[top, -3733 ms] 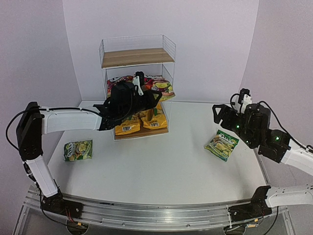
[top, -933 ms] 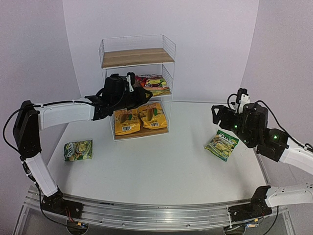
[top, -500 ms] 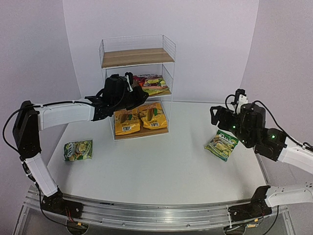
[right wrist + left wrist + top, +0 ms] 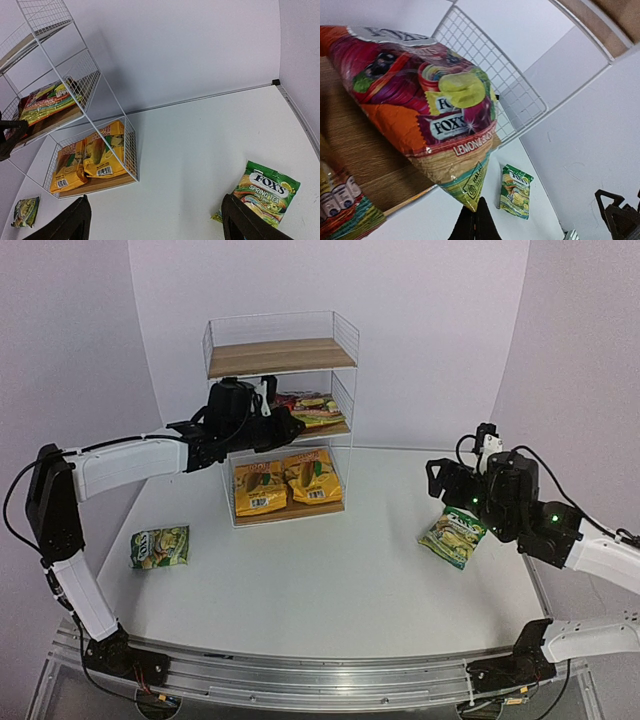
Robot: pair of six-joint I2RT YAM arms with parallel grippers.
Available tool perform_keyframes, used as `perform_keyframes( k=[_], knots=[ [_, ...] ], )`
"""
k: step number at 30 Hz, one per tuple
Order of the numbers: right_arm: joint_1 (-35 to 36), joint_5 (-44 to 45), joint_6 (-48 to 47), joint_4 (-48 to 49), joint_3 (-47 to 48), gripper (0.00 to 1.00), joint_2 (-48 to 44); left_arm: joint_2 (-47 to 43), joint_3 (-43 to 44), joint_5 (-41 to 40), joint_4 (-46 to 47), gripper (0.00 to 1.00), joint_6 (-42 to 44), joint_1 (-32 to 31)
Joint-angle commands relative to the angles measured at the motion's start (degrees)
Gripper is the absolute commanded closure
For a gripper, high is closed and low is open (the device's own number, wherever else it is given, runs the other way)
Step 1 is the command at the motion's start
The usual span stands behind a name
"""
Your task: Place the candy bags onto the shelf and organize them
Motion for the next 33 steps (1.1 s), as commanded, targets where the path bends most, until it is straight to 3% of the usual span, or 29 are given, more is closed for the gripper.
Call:
perform_keyframes(
  k=[1,18,33],
  knots=[
    [0.2,-0.9,0.0,1.2,2.6,0.14,0.6,0.7,4.6,8.6,-0.1,1.0,5.5,0.0],
    [0.2,-2.5,-0.2,1.7,3.7,0.14,2.5,-4.3,-0.9,1.3,-5.2,1.0,3.4,3.9],
    [0.2,-2.9,-0.5,3.5,4.3,0.14,4.6,1.7,7.4,4.0,-8.8,1.0,5.7,5.2]
  ],
)
